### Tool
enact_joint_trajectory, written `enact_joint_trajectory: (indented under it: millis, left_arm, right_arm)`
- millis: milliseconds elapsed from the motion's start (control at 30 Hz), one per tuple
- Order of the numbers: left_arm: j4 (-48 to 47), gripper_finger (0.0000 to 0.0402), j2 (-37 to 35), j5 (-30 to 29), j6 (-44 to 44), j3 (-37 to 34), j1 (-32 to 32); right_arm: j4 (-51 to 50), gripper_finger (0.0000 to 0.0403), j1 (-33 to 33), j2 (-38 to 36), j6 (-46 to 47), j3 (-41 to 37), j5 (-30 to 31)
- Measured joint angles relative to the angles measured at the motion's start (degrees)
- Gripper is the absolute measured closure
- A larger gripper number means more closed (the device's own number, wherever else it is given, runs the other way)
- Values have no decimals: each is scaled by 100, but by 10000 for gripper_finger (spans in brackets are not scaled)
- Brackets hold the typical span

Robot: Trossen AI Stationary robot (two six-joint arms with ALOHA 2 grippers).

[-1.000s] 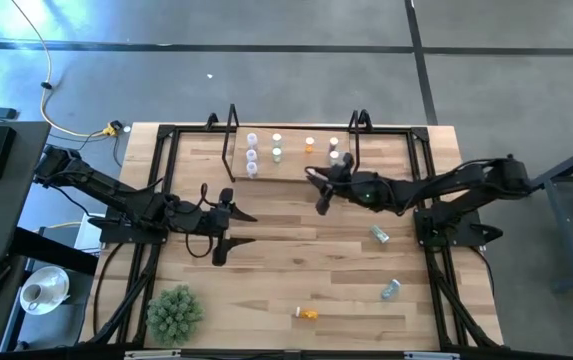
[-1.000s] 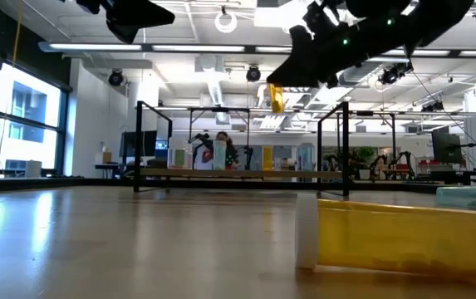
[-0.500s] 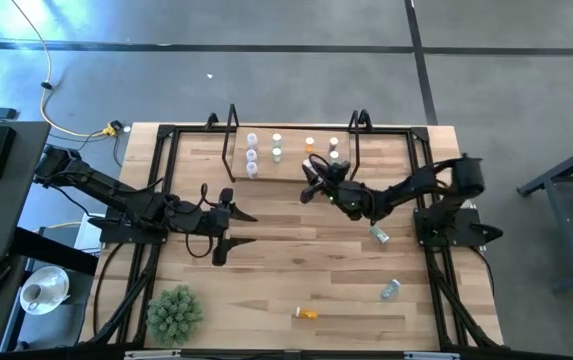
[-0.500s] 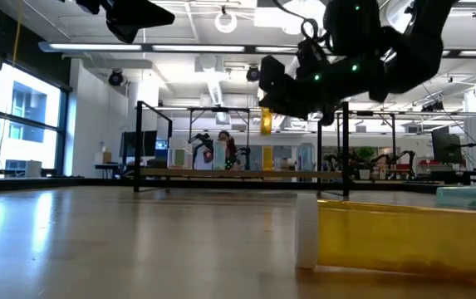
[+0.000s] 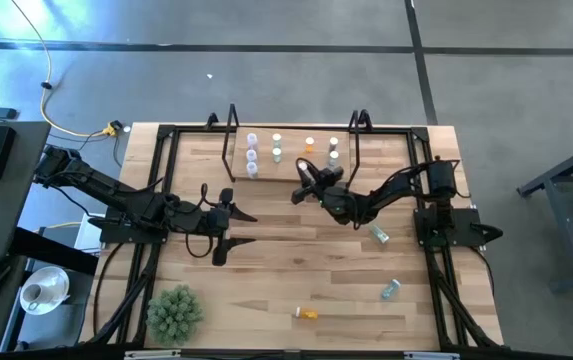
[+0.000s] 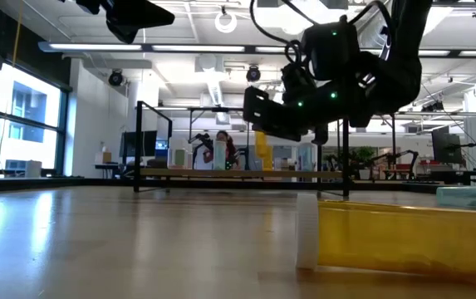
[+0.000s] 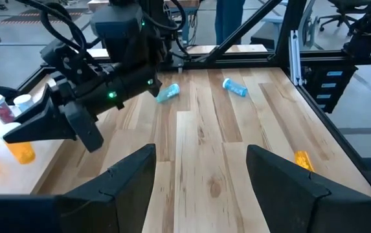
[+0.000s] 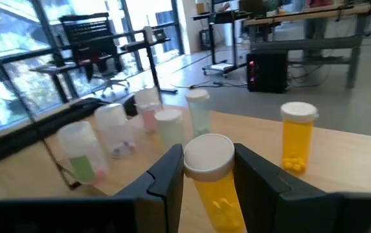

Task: Pick and place medicine bottles onto shelf by color
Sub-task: Put the top orange pill bottle on the shelf aligned with the other orange pill bottles

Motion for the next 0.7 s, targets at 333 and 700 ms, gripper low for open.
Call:
enact_joint_trajectory:
  millis: [333,700]
  left_arm:
    - [2,170,0,0,0,0,0]
    - [2,170,0,0,0,1,-2]
  right_arm:
    - [-506,300,-189,13,404,-9,94]
    - [-537,300,-542,13,728,-9,71]
